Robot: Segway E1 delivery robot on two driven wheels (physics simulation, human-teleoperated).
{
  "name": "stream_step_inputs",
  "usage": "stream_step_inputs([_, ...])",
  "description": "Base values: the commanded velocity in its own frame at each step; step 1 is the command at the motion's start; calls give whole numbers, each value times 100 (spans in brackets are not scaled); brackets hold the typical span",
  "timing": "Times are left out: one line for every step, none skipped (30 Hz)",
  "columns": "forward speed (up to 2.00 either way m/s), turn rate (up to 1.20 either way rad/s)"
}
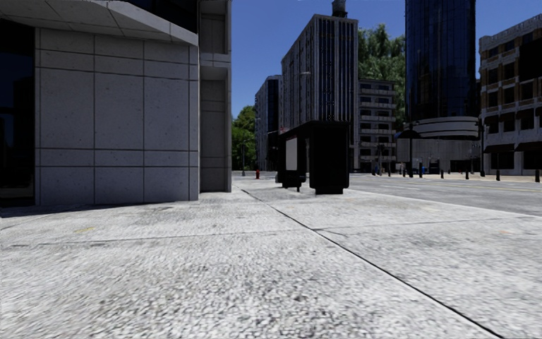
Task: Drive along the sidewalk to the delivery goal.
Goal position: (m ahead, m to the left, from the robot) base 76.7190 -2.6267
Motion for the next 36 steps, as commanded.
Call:
stream_step_inputs([200,0])
stream_step_inputs([200,0])
stream_step_inputs([200,0])
stream_step_inputs([200,0])
stream_step_inputs([200,0])
stream_step_inputs([200,0])
stream_step_inputs([200,0])
stream_step_inputs([200,0])
stream_step_inputs([200,0])
stream_step_inputs([200,0])
stream_step_inputs([200,0])
stream_step_inputs([200,0])
stream_step_inputs([200,0])
stream_step_inputs([200,0])
stream_step_inputs([200,0])
stream_step_inputs([200,0])
stream_step_inputs([200,0])
stream_step_inputs([200,0])
stream_step_inputs([200,0])
stream_step_inputs([200,0])
stream_step_inputs([200,0])
stream_step_inputs([200,0])
stream_step_inputs([200,0])
stream_step_inputs([200,0])
stream_step_inputs([200,0])
stream_step_inputs([200,0])
stream_step_inputs([200,0])
stream_step_inputs([200,0])
stream_step_inputs([200,0])
stream_step_inputs([200,0])
stream_step_inputs([200,0])
stream_step_inputs([200,0])
stream_step_inputs([200,0])
stream_step_inputs([200,0])
stream_step_inputs([200,0])
stream_step_inputs([200,0])
